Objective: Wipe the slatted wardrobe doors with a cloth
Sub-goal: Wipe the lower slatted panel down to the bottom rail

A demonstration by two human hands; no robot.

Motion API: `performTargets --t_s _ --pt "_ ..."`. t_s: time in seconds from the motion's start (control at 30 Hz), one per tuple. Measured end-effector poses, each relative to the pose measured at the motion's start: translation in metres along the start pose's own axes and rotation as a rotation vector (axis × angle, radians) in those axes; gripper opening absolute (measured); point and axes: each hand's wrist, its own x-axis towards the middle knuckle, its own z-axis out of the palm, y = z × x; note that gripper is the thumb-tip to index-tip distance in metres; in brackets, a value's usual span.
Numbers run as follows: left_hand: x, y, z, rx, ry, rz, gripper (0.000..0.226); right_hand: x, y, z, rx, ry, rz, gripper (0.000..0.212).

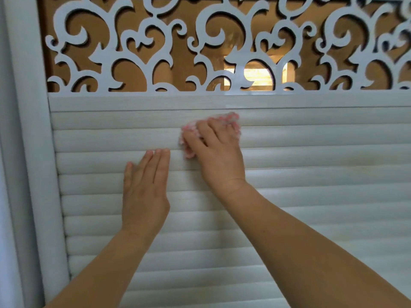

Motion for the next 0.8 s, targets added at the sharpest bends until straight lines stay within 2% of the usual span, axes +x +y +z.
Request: performTargets --t_s 0.1,0.23,0.37,0.47,0.6,0.7,0.8 --pt "0.002 0.000 -0.002 0.052 -0.027 0.009 0.068 -0.002 0.020 -0.007 -0.093 -0.059 -0.128 0.043" --pt "0.001 -0.001 -0.002 0.085 -0.028 0.031 0.069 -0.015 0.070 -0.026 -0.152 -0.065 -0.107 0.048" --pt "0.001 0.001 -0.001 0.078 -0.007 0.030 0.071 -0.036 0.119 -0.047 -0.182 -0.046 0.076 0.048" --pt "0.002 0.003 -0.001 0.072 -0.001 0.017 0.071 -0.054 0.143 -0.059 -0.102 -0.029 0.326 0.048" --pt "0.001 0.007 0.001 0.036 0.006 -0.019 0.070 -0.071 0.127 -0.047 -0.041 0.142 0.566 0.038" --pt "0.001 0.006 0.001 0.000 0.001 -0.027 0.071 -0.083 0.087 -0.022 -0.135 0.203 0.429 0.031" --pt "0.002 0.003 0.001 -0.045 0.003 -0.040 0.073 -0.087 0.040 -0.002 -0.091 0.191 0.291 0.034"
